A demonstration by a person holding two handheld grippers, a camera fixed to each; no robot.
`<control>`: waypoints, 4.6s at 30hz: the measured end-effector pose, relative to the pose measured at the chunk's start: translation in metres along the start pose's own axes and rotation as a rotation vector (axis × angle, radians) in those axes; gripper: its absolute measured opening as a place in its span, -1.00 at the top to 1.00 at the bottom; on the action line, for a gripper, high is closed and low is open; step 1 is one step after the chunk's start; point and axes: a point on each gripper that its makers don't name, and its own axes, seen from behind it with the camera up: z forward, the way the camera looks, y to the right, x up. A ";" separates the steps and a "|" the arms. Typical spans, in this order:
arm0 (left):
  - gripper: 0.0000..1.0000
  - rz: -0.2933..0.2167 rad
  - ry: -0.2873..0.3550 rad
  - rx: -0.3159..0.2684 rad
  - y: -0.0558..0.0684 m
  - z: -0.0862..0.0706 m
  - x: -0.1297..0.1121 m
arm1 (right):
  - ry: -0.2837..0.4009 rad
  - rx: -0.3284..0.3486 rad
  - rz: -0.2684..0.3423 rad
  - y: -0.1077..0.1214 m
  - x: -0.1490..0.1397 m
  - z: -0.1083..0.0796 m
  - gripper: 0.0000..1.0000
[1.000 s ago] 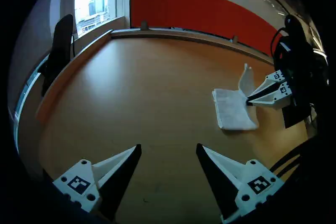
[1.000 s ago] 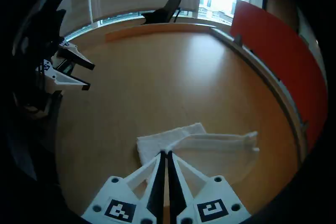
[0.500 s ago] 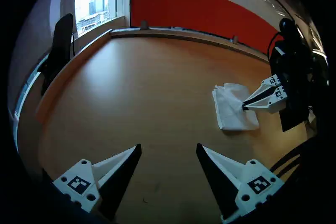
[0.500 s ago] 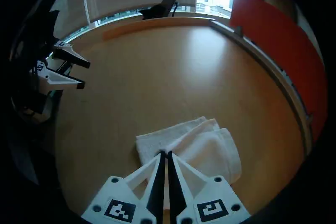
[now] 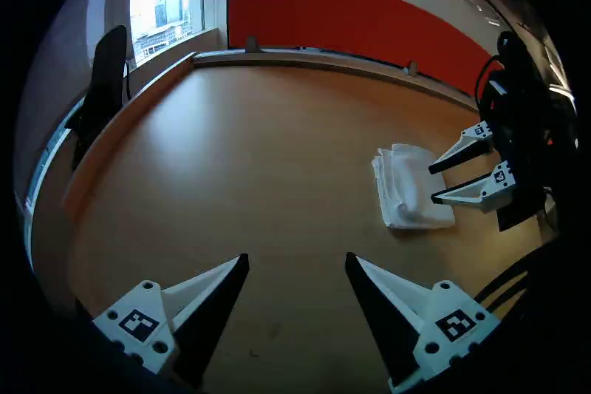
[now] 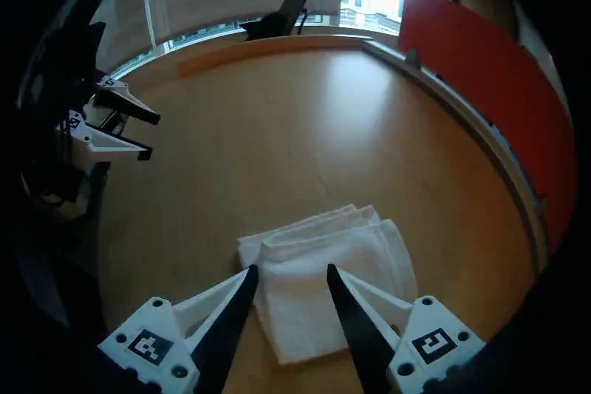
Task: Fold towel
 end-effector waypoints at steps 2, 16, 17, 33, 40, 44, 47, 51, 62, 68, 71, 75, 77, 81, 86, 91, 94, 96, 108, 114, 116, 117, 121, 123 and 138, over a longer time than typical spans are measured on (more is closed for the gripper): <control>-0.94 -0.001 0.001 0.000 0.000 0.000 0.000 | 0.000 -0.011 0.004 0.001 -0.003 -0.002 -0.43; -0.94 0.008 0.006 -0.003 0.001 -0.002 0.000 | -0.038 -0.065 0.078 -0.004 -0.051 -0.017 -0.43; -0.94 0.009 0.006 -0.003 0.001 -0.002 0.001 | -0.042 -0.071 0.083 -0.004 -0.056 -0.018 -0.43; -0.94 0.019 0.008 -0.011 0.007 -0.002 -0.002 | -0.088 -0.113 0.168 -0.007 -0.100 -0.019 -0.33; -0.94 0.019 0.010 -0.012 0.007 -0.002 -0.001 | -0.092 -0.113 0.206 -0.009 -0.106 -0.014 -0.16; -0.94 0.018 0.010 -0.011 0.007 -0.002 -0.002 | -0.099 -0.116 0.208 -0.009 -0.108 -0.013 -0.09; -0.94 0.018 0.008 -0.011 0.006 -0.002 -0.003 | -0.103 -0.121 0.209 -0.009 -0.110 -0.011 -0.09; -0.94 0.018 0.007 -0.011 0.007 -0.001 -0.003 | -0.105 -0.132 0.222 -0.009 -0.111 -0.007 0.05; -0.94 0.017 0.005 -0.012 0.007 0.000 -0.004 | -0.101 -0.154 0.233 -0.009 -0.112 -0.005 0.57; -0.94 0.019 0.002 -0.014 0.008 -0.001 -0.006 | -0.102 -0.168 0.250 -0.008 -0.113 -0.006 0.87; -0.94 0.019 0.003 -0.015 0.008 -0.001 -0.006 | -0.100 -0.172 0.254 -0.007 -0.113 -0.007 0.88; -0.94 0.019 0.005 -0.019 0.008 0.000 -0.006 | -0.086 -0.178 0.254 -0.004 -0.106 -0.013 0.89; -0.94 0.019 0.006 -0.023 0.009 0.000 -0.005 | -0.069 -0.186 0.247 -0.001 -0.097 -0.018 0.89; -0.94 0.019 0.013 -0.029 0.010 0.001 -0.003 | -0.037 -0.213 0.222 0.011 -0.074 -0.034 0.90; -0.94 0.019 0.031 -0.040 0.013 0.000 0.006 | 0.011 -0.238 0.199 0.028 -0.039 -0.054 0.90; -0.94 0.023 0.053 -0.046 0.015 -0.002 0.018 | 0.051 -0.266 0.167 0.045 -0.006 -0.078 0.90; -0.94 0.025 0.065 -0.049 0.015 -0.004 0.024 | 0.068 -0.282 0.142 0.053 0.010 -0.092 0.90; -0.94 0.026 0.071 -0.053 0.016 -0.005 0.028 | 0.082 -0.293 0.129 0.057 0.019 -0.102 0.90; -0.94 0.055 0.091 -0.074 0.028 -0.011 0.041 | 0.110 -0.361 0.135 0.083 0.023 -0.156 0.90; -0.94 0.062 0.087 -0.082 0.032 -0.011 0.042 | 0.102 -0.390 0.151 0.102 0.008 -0.182 0.91; -0.94 0.067 0.086 -0.082 0.033 -0.011 0.043 | 0.100 -0.399 0.156 0.109 0.002 -0.192 0.91; -0.94 0.070 0.086 -0.082 0.034 -0.011 0.043 | 0.099 -0.404 0.160 0.113 -0.001 -0.197 0.91; -0.94 0.078 0.084 -0.082 0.037 -0.011 0.044 | 0.094 -0.419 0.173 0.129 -0.012 -0.218 0.91; -0.94 0.079 0.085 -0.081 0.038 -0.011 0.045 | 0.091 -0.427 0.182 0.138 -0.018 -0.228 0.91; -0.94 0.074 0.089 -0.059 0.044 -0.011 0.054 | 0.052 -0.505 0.251 0.208 -0.074 -0.304 0.91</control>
